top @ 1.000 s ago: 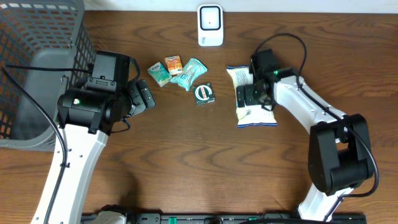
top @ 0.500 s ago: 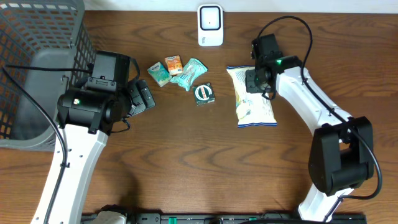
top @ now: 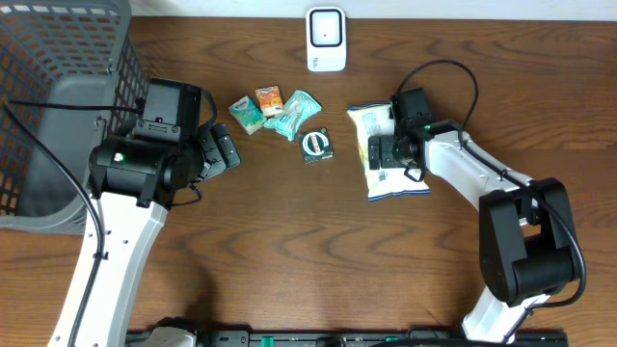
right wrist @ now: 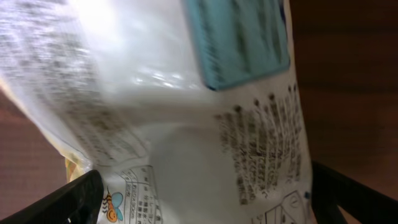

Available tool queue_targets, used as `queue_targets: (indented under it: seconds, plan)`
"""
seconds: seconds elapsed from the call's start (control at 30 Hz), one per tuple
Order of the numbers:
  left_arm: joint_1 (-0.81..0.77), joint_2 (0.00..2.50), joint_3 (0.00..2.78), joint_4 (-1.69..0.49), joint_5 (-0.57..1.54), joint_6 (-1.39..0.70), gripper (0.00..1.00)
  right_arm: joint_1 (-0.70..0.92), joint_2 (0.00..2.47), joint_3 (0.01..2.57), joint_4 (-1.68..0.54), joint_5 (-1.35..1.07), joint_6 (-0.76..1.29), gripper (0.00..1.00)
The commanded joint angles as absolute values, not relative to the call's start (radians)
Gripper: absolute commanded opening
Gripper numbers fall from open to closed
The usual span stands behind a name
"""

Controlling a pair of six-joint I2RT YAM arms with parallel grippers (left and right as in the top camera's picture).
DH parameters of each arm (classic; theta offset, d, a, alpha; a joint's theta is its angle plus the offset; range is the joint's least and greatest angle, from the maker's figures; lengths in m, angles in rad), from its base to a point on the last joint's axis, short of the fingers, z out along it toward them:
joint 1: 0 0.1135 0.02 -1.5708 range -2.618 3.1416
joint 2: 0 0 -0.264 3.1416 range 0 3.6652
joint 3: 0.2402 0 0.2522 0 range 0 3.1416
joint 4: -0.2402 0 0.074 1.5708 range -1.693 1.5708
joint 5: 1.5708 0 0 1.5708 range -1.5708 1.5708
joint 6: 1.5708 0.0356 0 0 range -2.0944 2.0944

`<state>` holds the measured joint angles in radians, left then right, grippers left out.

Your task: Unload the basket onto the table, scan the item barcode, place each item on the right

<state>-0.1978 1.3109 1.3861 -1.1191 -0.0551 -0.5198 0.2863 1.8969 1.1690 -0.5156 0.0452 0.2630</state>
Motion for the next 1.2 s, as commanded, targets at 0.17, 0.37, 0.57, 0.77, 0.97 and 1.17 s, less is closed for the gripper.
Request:
queue_targets:
  seconds: [0.17, 0.37, 0.57, 0.77, 0.97, 1.17]
  plan:
    - [-0.194, 1.308, 1.390, -1.123, -0.065, -0.521, 0.98, 0.295, 1.824, 1.267, -0.644, 0.023, 0.268, 0.99]
    - [-0.194, 1.308, 1.390, -1.123, -0.065, -0.521, 0.98, 0.293, 1.745, 1.323, -0.662, 0.024, 0.239, 0.99]
    - [-0.194, 1.308, 1.390, -1.123, -0.065, -0.521, 0.98, 0.245, 1.739, 1.323, -0.632, 0.022, 0.231, 0.99]
    - [-0.194, 1.308, 1.390, -1.123, -0.065, -0.521, 0.98, 0.148, 1.768, 1.323, -0.632, -0.143, 0.231, 0.99]
    - [-0.194, 1.308, 1.390, -1.123, -0.065, -0.521, 0.97, 0.044, 1.769, 1.323, -0.628, -0.240, 0.231, 0.99]
    - [-0.194, 1.308, 1.390, -1.123, -0.065, -0.521, 0.98, -0.006, 1.769, 1.321, -0.640, -0.348, 0.231, 0.99]
